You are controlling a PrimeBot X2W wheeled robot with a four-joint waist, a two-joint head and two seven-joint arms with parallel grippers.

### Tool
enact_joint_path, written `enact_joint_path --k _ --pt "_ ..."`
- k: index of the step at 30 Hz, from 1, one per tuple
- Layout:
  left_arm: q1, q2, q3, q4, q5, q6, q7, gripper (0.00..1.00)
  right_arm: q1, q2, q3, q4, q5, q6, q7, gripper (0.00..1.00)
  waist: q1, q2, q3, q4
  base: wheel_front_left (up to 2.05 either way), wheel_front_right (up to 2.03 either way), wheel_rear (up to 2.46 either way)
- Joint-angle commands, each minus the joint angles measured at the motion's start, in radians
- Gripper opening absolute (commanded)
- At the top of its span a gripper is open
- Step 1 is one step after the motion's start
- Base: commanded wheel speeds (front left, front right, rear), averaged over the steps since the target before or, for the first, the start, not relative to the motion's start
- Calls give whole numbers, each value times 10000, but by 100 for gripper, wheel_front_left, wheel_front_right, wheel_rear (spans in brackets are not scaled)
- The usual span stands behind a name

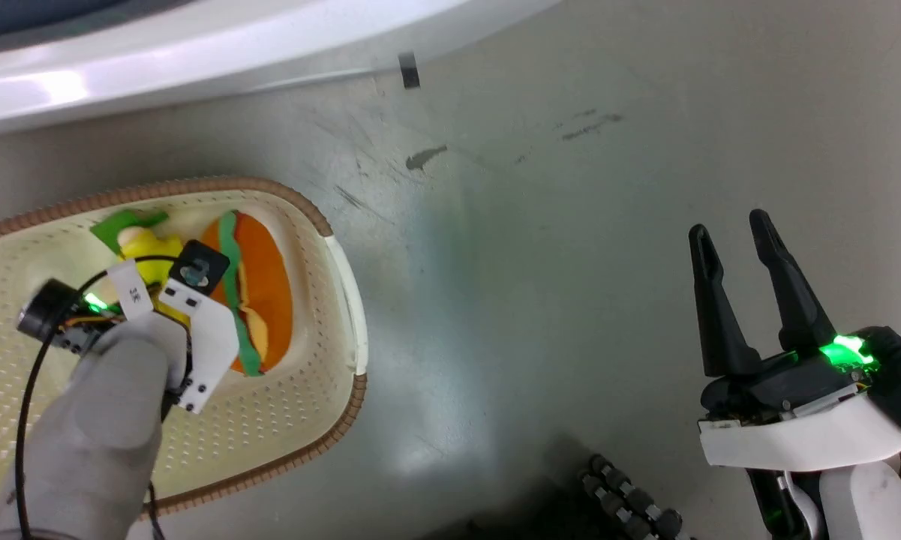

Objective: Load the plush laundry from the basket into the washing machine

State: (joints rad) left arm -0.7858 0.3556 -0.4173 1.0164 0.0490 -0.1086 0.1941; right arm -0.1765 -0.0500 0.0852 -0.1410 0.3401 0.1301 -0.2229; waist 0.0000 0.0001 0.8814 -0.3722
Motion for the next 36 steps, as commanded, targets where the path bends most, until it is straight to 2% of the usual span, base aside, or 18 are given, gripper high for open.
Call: enact_joint_path --k 1,5,6,7,8,13,18,23,24,28,29,36 --pt "-327 131 -259 391 116 -62 60 100 -200 -2 46 -89 174 5 -103 100 0 -1 281 -152 0 0 0" --pt "-697 171 -543 840 162 -32 116 100 -285 -2 93 -126 343 6 -187 100 0 -1 601 -295 0 0 0" --pt "-782 167 -577 964 134 -11 146 55 -310 -2 104 -133 391 6 -208 100 0 -1 673 -332 0 0 0" --pt "-859 164 -596 1092 88 -6 171 16 -339 -2 115 -134 437 6 -228 100 0 -1 740 -374 0 0 0" --pt "-932 169 -621 1216 46 -13 187 0 -372 -2 123 -129 480 6 -249 100 0 -1 802 -416 0 0 0" --pt "-1194 412 -691 1802 -184 67 23 0 -666 -2 223 -47 722 6 -353 100 0 -1 984 -740 0 0 0" --pt "-948 617 -586 2029 -435 290 -336 0 -954 -2 377 43 927 6 -389 100 0 -1 663 -1087 0 0 0" --pt "-459 258 -480 1949 -758 406 -970 0 -996 -2 148 241 690 6 -389 100 0 -1 -430 -680 0 0 0" --pt "-229 57 -463 1939 -884 394 -1263 0 -916 -2 -12 333 497 6 -389 100 0 -1 -981 -429 0 0 0" --pt "63 -306 -412 1886 -1107 354 -1746 0 -754 -2 -293 411 139 6 -389 100 0 -1 -1762 -16 0 0 0" --pt "270 -553 -376 1872 -1257 336 -2032 0 -622 -2 -458 466 -98 6 -389 100 0 -1 -2296 259 0 0 0" --pt "1025 -1286 -346 1806 -1679 159 -3001 0 -140 -2 -822 597 -701 6 -389 100 0 -1 -3799 1107 0 0 0"
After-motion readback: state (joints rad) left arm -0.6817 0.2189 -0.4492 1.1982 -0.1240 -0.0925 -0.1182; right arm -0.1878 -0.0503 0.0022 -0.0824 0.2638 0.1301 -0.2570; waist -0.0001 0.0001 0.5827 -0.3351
